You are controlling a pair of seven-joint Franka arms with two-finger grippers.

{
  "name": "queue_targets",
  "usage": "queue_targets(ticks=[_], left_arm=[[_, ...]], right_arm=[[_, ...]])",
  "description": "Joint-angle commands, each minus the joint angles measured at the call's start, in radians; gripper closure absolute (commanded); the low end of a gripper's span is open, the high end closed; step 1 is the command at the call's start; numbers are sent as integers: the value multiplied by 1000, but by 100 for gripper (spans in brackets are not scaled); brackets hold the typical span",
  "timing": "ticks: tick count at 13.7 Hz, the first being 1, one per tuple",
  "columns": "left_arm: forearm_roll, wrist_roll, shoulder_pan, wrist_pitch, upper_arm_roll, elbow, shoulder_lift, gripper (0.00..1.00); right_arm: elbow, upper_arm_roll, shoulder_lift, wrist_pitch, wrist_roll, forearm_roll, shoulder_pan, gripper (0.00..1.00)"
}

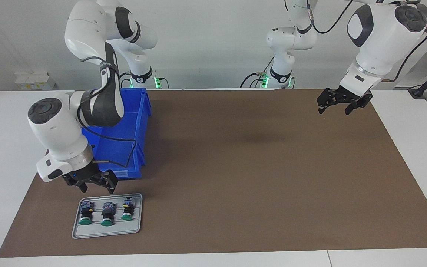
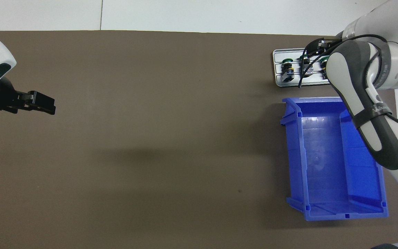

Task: Place and press button with both arms
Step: 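Reach the right gripper to the tray and grasp the middle green button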

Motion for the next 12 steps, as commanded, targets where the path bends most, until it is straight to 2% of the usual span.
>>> queue_targets(ticks=[1, 7, 12], left_arm=[[-8, 10, 12, 22, -7, -36, -28, 0], [-10, 10, 11, 22, -7, -36, -29, 0], [-10, 10, 11, 22, -5, -34, -28, 0]], right_arm=[[68, 14, 93, 50, -61, 19, -31, 3], [53, 15, 160, 96, -197, 30, -41, 4], [16, 15, 168, 176, -228, 32, -43, 5]])
